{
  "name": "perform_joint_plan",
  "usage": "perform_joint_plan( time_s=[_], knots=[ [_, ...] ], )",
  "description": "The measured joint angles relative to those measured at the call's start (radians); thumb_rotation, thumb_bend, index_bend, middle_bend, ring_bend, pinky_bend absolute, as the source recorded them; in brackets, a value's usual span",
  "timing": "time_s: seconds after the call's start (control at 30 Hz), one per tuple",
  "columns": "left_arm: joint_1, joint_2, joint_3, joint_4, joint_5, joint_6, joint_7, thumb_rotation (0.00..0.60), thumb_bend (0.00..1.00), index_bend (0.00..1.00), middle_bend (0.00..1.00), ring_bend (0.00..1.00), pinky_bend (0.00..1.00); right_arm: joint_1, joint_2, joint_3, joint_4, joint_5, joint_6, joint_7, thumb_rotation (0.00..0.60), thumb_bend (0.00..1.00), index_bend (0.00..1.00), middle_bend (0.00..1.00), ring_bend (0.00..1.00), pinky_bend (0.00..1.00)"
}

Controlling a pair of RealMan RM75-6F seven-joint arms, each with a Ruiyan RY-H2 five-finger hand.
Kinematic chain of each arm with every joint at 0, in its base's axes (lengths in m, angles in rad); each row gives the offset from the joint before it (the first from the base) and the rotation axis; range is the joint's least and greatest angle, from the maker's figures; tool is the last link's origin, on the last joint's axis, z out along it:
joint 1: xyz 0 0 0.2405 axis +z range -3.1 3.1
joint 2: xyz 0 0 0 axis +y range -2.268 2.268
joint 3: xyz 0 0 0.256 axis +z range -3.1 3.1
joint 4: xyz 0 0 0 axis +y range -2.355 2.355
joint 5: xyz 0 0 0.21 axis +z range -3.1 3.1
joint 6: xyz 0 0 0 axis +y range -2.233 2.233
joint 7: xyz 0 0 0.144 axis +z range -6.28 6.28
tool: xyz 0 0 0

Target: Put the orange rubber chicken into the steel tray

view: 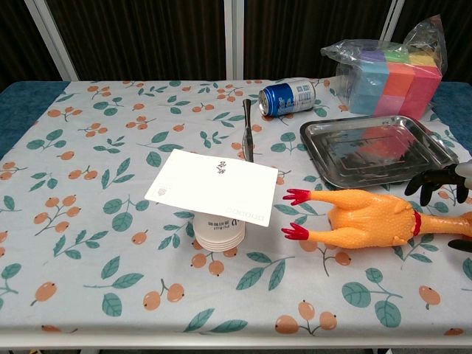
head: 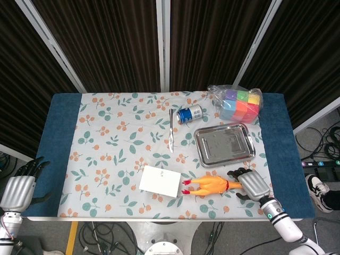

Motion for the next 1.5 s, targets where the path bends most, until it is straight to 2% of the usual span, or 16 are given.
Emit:
perform_joint_plan(
  time_s=[0.37, 0.47, 0.67, 0.77, 1.03, 1.3, 1.5],
  knots=[
    [0.009, -0.015, 0.002, 0.022, 0.009, 0.017, -0.02, 0.6, 0.04, 0.24, 0.19, 0.14, 0.21, 0.024, -0.063, -0.017, 0.057, 0.004, -0.009, 0.003, 0.6, 0.22, 0.38, 0.44, 0.36, 0.45],
    [0.011, -0.016, 0.004, 0.025, 0.01, 0.018, -0.026, 0.6, 0.04, 0.24, 0.19, 0.14, 0.21, 0.023, -0.078, -0.016, 0.067, 0.011, 0.003, -0.009, 0.6, 0.25, 0.47, 0.5, 0.42, 0.53],
    [0.018, -0.019, 0.005, 0.042, 0.016, 0.031, -0.039, 0.6, 0.04, 0.25, 0.19, 0.14, 0.21, 0.02, -0.098, -0.004, 0.101, 0.008, 0.056, -0.018, 0.6, 0.28, 0.74, 0.66, 0.62, 0.82],
    [0.012, -0.012, 0.003, 0.042, 0.026, 0.03, -0.048, 0.6, 0.04, 0.25, 0.19, 0.14, 0.21, 0.02, -0.094, -0.002, 0.112, -0.006, 0.084, -0.008, 0.6, 0.28, 0.82, 0.7, 0.67, 0.89],
    [-0.005, 0.013, -0.023, 0.022, 0.051, 0.053, -0.121, 0.6, 0.04, 0.25, 0.2, 0.14, 0.22, 0.031, 0.03, -0.001, 0.064, -0.093, 0.18, 0.088, 0.6, 0.28, 0.99, 0.81, 0.78, 1.0],
    [-0.055, 0.065, -0.092, -0.029, 0.072, 0.072, -0.264, 0.6, 0.04, 0.25, 0.2, 0.14, 0.22, 0.04, 0.209, 0.031, -0.081, -0.166, 0.306, 0.1, 0.6, 0.28, 1.0, 0.82, 0.79, 1.0],
    [-0.153, 0.111, -0.15, -0.067, 0.098, 0.02, -0.353, 0.6, 0.04, 0.25, 0.2, 0.14, 0.22, 0.095, 0.267, 0.11, -0.17, -0.172, 0.324, 0.1, 0.6, 0.27, 1.0, 0.82, 0.79, 1.0]
  ],
)
